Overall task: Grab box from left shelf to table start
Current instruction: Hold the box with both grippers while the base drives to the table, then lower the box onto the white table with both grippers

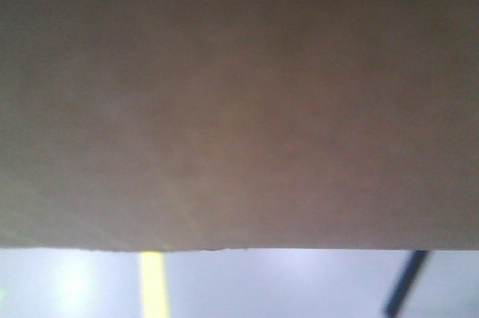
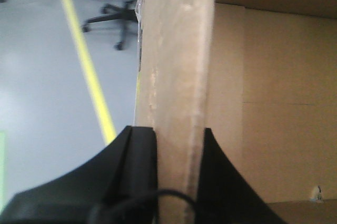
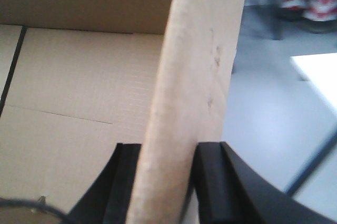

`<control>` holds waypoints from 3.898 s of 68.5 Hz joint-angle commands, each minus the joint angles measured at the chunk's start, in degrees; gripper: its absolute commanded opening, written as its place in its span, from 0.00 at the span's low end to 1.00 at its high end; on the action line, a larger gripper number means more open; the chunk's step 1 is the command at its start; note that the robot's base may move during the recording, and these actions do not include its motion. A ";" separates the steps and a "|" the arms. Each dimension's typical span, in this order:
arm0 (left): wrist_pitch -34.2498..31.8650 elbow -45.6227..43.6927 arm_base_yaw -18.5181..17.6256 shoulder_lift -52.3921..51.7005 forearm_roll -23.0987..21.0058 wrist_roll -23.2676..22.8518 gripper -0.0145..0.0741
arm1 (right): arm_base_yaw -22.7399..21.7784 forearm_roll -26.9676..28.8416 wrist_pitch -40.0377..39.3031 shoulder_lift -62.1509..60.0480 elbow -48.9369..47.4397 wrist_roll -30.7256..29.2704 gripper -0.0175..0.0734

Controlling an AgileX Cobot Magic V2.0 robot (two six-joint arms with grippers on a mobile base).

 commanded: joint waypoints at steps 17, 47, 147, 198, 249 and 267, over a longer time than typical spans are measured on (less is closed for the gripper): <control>-12.07 -2.35 -0.21 0.53 -0.64 -2.06 0.06 | -0.38 -3.54 -7.59 1.17 -1.53 -0.45 0.26; -12.15 -2.35 -0.21 0.53 -0.64 -2.06 0.06 | -0.38 -3.54 -7.49 1.17 -1.53 -0.45 0.26; -12.04 -2.35 -0.21 0.53 -0.64 -2.06 0.06 | -0.38 -3.54 -7.49 1.17 -1.53 -0.45 0.26; -13.11 -6.78 -0.21 14.20 0.00 -2.06 0.06 | -0.38 -3.48 -6.62 13.53 -6.24 -0.45 0.26; -16.60 -13.42 6.61 56.74 -3.96 -1.73 0.06 | -0.38 -3.48 -8.14 57.83 -15.47 -4.77 0.26; -16.99 -13.42 6.83 62.46 -4.72 0.03 0.32 | -0.38 -3.53 -7.68 58.24 -15.47 -4.77 0.36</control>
